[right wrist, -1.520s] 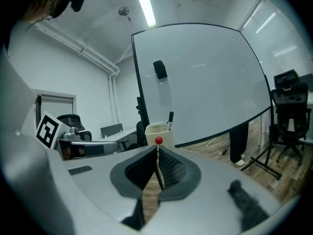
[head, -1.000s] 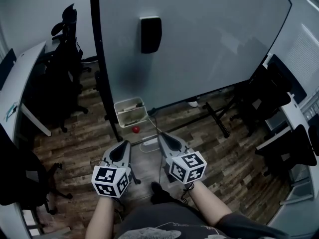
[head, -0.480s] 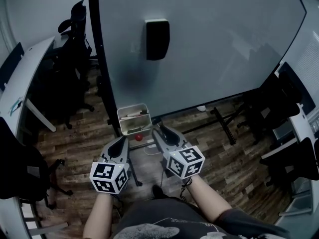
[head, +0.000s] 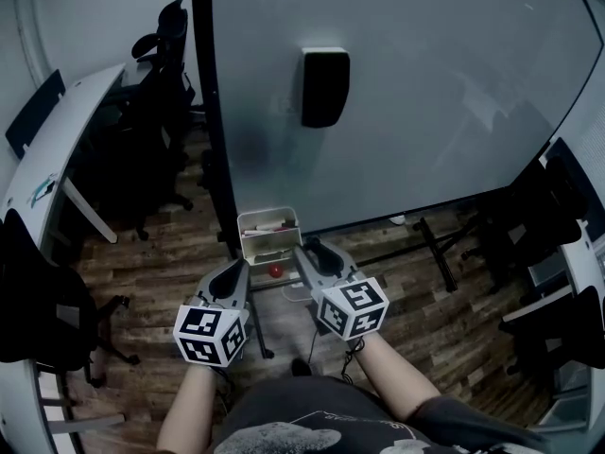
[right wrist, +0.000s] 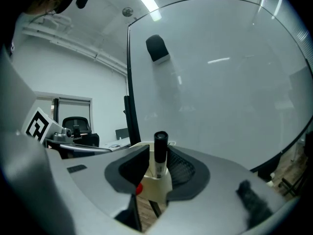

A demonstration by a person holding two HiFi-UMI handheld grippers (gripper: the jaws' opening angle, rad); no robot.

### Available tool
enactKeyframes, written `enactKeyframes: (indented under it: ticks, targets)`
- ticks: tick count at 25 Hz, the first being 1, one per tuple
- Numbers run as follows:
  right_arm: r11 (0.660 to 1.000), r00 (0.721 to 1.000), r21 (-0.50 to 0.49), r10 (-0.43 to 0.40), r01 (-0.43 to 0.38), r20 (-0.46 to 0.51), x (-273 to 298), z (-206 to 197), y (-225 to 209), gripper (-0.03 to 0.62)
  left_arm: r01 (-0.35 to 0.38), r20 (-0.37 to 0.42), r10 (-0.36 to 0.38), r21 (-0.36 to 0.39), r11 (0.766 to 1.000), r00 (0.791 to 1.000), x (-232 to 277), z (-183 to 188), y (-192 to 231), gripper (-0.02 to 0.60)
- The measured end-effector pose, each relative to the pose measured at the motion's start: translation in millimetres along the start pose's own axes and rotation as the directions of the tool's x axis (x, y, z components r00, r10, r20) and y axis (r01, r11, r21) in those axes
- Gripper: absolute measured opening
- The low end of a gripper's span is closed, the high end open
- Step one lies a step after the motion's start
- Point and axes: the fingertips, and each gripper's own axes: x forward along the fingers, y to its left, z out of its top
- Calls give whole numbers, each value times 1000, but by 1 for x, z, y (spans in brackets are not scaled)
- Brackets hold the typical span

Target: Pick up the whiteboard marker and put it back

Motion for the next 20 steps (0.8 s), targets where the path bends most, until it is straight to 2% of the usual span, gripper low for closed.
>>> enactKeyframes:
  ticks: [3, 8, 15, 20]
  targets:
    - [1000, 1000, -13, 8, -8, -8, 4, -1, 1, 83, -4, 3, 4, 3, 1000, 1000, 0, 0, 2, 14]
    - [999, 1000, -26, 31, -31, 1, 5, 1, 9, 81, -1, 1, 1, 17, 1000, 1000, -4, -2, 2, 14]
    - [998, 996, -66, 23, -17, 86, -8, 26, 27, 80, 14, 15, -15, 34, 999, 1000, -20, 1, 0, 14]
    - [994, 990, -108, -15, 31, 142, -23, 43, 41, 80, 18, 34, -20, 44, 999, 999, -39, 6, 2, 14]
